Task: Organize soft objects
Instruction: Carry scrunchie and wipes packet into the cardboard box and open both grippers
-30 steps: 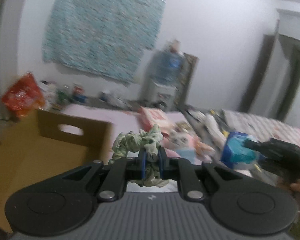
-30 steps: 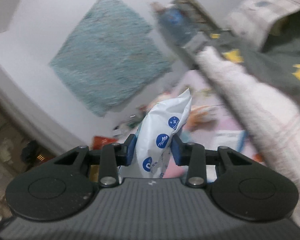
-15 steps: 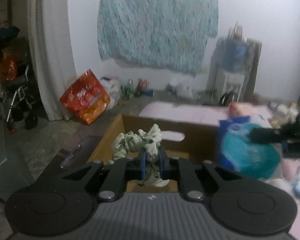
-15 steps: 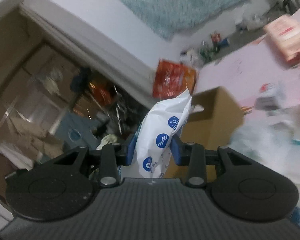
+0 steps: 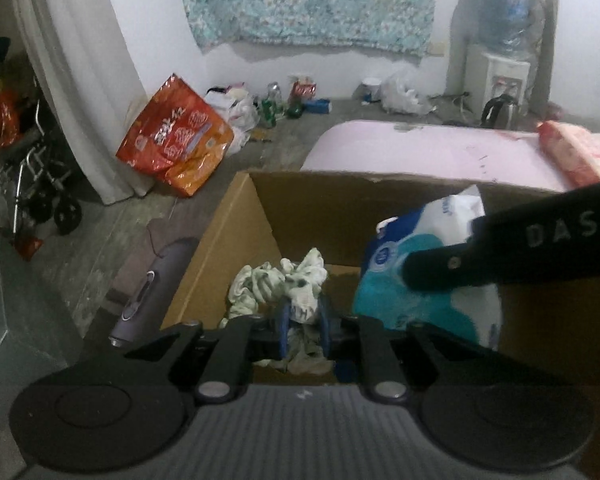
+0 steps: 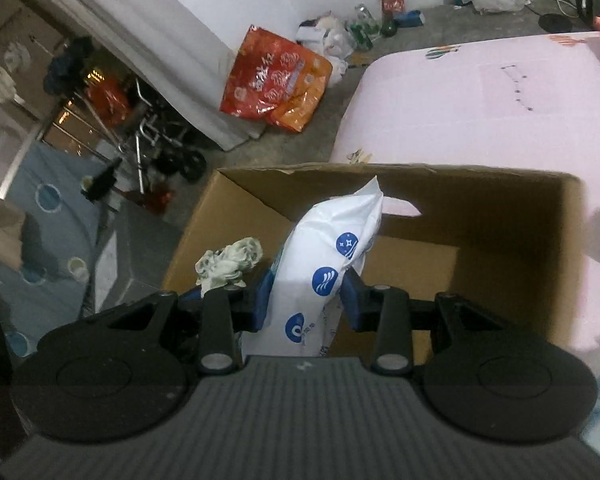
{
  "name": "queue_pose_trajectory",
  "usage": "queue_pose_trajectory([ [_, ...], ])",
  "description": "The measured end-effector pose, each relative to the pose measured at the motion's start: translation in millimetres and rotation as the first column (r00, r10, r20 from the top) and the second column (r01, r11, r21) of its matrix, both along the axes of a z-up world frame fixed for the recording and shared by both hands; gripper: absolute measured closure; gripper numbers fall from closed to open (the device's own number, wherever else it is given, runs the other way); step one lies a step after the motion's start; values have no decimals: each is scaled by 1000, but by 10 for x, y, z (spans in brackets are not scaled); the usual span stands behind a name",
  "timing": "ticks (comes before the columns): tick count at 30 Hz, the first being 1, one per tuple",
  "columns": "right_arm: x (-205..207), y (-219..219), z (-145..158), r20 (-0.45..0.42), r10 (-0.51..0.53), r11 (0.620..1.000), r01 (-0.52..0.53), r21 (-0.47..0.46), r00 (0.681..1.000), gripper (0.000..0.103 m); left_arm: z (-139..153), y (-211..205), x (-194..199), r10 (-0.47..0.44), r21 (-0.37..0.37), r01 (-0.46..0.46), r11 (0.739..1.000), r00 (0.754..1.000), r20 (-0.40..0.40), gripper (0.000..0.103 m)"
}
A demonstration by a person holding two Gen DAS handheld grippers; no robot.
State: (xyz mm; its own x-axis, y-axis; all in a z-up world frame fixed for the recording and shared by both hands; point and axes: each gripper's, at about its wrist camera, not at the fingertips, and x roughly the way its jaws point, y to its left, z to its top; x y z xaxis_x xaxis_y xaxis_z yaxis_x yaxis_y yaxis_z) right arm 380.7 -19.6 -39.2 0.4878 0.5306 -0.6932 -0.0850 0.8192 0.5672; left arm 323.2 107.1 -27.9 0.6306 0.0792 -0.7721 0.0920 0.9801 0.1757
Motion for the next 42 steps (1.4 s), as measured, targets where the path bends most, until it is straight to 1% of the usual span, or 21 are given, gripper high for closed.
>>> queue_pose_trajectory([
  [1, 60, 40, -51, -5, 12, 1000, -12, -5, 1000, 67, -34, 12, 27, 7, 1, -7, 1000, 1000, -10, 77],
  [2, 123, 80, -114, -13, 21, 1000, -21, -12, 1000, 66, -53, 29, 58, 11, -3, -11, 1000, 1000, -12, 76],
  [4, 215, 171, -222, -34, 35, 999, -36, -25, 999, 63, -96, 55, 114, 27, -5, -27, 1000, 999, -17, 65],
  [6, 277, 212, -302, -47, 38, 999, -39, -20, 998, 62, -112, 70, 141, 38, -14, -38, 999, 999, -20, 62],
  [9, 304, 232, -301, -43, 35, 999, -36, -17, 998, 60, -104, 119, 180, 50, -21, -51, 998, 998, -28, 59],
  [11, 316, 195, -316, -51, 21, 1000, -21, -7, 998, 59, -65, 133, 158, 58, -20, -58, 998, 998, -20, 55],
  [13, 336, 159, -355, -61, 11, 1000, -11, 7, 998, 59, -20, 146, 139, 70, -22, -70, 997, 997, -15, 48],
  [16, 364, 123, -394, -95, -14, 998, 19, 56, 995, 58, 82, 178, 61, 79, -26, -79, 996, 997, -2, 44],
  [18, 362, 80, -417, -105, -27, 997, 34, 69, 994, 58, 147, 207, 2, 89, -35, -89, 995, 996, 2, 42],
  [22, 310, 52, -346, -77, -53, 999, 52, -16, 996, 56, 270, 246, -97, 97, -48, -96, 994, 995, 19, 39],
  [24, 301, 49, -346, -99, -59, 997, 54, -53, 993, 54, 305, 261, -139, 100, -55, -98, 994, 995, 28, 39],
  [27, 307, 59, -427, -137, -64, 991, 47, -126, 988, 54, 315, 278, -175, 104, -56, -103, 993, 994, 26, 39],
  [28, 310, 66, -462, -152, -76, 988, 54, -143, 986, 56, 313, 284, -188, 105, -56, -103, 993, 994, 24, 39],
  [30, 299, 81, -509, -152, -83, 985, 58, -163, 985, 61, 310, 289, -201, 105, -56, -104, 993, 994, 21, 39],
  [31, 298, 79, -522, -153, -92, 985, 68, -158, 984, 64, 311, 298, -202, 106, -57, -104, 993, 994, 21, 39],
  [33, 308, 59, -548, -166, -112, 988, 93, -119, 980, 67, 314, 323, -202, 108, -61, -106, 993, 994, 24, 39],
  [36, 311, 38, -619, -188, -137, 991, 135, -23, 973, 73, 318, 361, -195, 115, -70, -113, 991, 993, 24, 39],
  [38, 307, 47, -678, -205, -144, 987, 154, 34, 968, 74, 309, 372, -200, 119, -71, -117, 991, 993, 24, 39],
  [40, 291, 88, -712, -208, -142, 986, 156, 52, 968, 73, 305, 367, -212, 120, -71, -118, 990, 993, 21, 39],
  [42, 281, 148, -662, -180, -113, 993, 119, 24, 977, 70, 307, 363, -231, 120, -72, -119, 990, 993, 18, 39],
])
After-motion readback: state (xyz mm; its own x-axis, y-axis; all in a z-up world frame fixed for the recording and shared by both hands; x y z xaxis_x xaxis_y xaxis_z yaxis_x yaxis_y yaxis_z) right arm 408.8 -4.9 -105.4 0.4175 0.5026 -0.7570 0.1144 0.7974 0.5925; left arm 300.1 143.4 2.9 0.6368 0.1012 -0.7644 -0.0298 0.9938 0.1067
